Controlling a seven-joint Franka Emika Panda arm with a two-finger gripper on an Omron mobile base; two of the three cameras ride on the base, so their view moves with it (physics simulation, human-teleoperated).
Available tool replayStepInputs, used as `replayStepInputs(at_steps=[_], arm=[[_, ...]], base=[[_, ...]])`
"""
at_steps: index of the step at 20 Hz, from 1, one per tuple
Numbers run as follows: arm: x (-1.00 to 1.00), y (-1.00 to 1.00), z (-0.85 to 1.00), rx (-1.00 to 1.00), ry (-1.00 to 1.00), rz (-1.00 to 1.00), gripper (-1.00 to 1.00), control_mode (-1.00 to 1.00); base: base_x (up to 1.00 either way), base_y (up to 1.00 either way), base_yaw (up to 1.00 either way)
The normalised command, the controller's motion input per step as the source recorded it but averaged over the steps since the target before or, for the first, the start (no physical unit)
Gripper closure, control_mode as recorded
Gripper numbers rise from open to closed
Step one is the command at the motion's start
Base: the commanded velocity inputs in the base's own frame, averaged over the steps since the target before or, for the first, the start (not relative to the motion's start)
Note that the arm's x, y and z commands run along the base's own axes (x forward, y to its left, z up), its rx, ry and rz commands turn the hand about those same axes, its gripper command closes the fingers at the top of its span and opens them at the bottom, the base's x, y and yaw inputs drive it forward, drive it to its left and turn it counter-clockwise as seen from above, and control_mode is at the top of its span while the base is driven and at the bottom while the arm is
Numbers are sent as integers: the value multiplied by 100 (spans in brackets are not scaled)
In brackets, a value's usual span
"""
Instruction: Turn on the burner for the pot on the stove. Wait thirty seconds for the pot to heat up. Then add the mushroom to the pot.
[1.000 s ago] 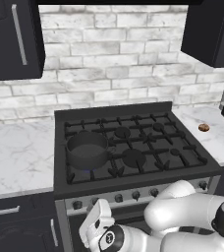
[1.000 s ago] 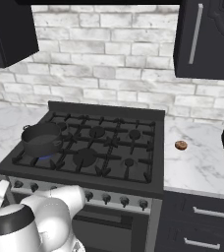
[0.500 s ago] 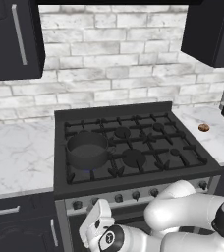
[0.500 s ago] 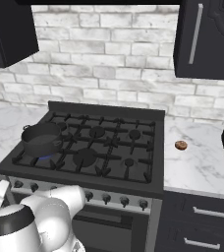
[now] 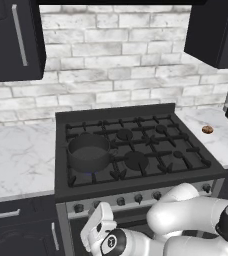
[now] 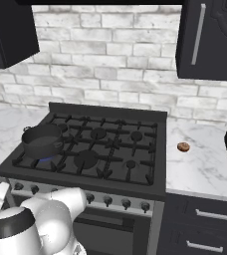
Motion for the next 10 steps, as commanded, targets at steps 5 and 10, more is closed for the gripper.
replayStepInputs(at_steps=[5,10], arm=[[0,0,0,0,0,0,100,-100],[0,0,0,0,0,0,100,-100]], base=[[0,0,0],[0,0,0]])
